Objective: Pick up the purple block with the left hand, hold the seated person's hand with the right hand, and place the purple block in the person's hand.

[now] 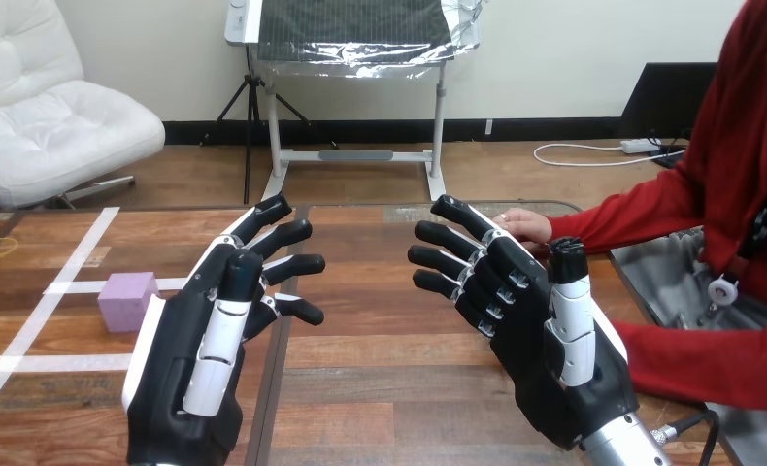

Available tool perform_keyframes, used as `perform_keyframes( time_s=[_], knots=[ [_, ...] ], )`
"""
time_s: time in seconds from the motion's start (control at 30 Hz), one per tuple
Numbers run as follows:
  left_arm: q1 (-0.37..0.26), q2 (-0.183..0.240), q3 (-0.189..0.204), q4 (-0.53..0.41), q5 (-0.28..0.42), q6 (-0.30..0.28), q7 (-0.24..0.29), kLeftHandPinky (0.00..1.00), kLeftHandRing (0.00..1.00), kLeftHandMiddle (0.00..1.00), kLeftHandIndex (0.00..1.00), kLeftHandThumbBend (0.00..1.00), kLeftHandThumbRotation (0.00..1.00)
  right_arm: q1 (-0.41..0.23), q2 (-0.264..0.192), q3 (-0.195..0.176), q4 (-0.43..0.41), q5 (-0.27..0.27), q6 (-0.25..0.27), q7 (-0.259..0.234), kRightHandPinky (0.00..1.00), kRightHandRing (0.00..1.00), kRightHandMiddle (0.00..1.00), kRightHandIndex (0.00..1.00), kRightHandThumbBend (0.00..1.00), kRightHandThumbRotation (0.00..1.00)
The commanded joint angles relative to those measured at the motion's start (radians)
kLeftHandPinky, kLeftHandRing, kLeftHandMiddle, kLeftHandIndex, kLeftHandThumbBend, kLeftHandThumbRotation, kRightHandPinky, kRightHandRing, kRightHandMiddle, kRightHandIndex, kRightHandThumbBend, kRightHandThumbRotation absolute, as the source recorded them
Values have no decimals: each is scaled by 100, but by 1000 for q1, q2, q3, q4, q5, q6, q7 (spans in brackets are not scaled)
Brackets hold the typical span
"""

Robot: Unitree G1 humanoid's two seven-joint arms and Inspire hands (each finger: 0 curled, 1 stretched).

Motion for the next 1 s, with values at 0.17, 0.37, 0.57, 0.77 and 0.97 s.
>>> perform_keyframes(
  time_s=[0.17,0.37,0.57,0.77,0.97],
  knots=[
    [-71,-20,21,-7,23,-15,4,49,70,78,81,59,83,-64,-2,-13,-41,9,-2,-1,83,83,85,88,75,100],
    [-116,-4,49,42,32,-33,0,50,69,77,80,56,82,-65,-2,-14,-40,10,-2,-1,82,83,85,88,74,100],
    [-177,26,96,99,69,-44,7,52,70,76,77,56,79,-65,-3,-13,-41,10,0,-1,82,83,85,88,74,100],
    [-256,61,149,165,128,-61,23,52,69,75,76,58,79,-66,-3,-14,-41,11,2,0,82,83,85,88,75,100],
    [-343,102,197,256,190,-89,50,49,68,74,73,55,79,-66,-5,-15,-36,14,1,6,82,84,85,88,75,100]
  ],
)
